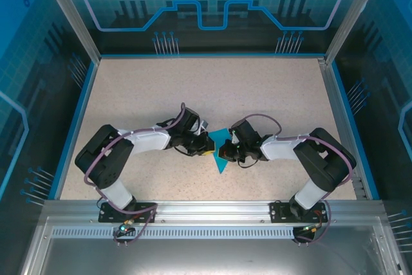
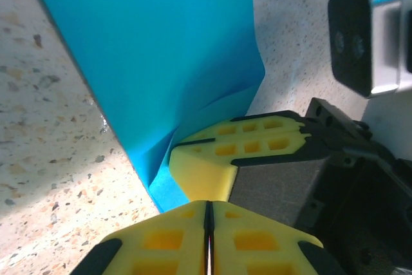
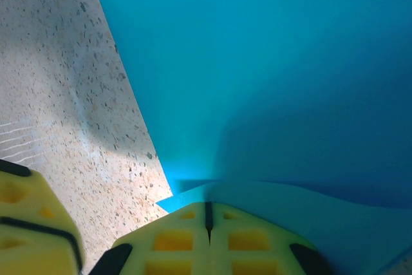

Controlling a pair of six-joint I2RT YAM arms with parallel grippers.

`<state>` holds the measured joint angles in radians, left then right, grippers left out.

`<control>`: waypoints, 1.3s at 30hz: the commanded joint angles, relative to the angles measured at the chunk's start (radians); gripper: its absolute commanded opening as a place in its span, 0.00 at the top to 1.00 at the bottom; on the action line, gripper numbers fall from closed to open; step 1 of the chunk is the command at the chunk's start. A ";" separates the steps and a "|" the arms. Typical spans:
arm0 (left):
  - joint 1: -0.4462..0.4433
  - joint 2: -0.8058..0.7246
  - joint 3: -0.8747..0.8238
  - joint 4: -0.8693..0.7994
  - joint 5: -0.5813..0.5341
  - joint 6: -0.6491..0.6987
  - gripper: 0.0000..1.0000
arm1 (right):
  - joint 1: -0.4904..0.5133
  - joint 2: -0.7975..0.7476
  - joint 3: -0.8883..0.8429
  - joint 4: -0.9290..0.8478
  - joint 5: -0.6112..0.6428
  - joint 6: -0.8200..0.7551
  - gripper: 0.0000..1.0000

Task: Fold a paper plane with a square sheet of paper (pick it up from the middle)
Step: Third fold the triangle at the center of the table.

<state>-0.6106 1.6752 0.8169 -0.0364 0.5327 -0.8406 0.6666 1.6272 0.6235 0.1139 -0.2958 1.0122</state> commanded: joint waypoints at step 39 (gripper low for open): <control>-0.067 0.168 0.088 -0.185 -0.192 0.040 0.96 | -0.011 -0.118 -0.029 -0.047 -0.020 -0.042 1.00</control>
<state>-0.6628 1.8061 0.8944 -0.1074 0.4335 -0.8295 0.6666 1.5723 0.6132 0.0803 -0.2970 0.9989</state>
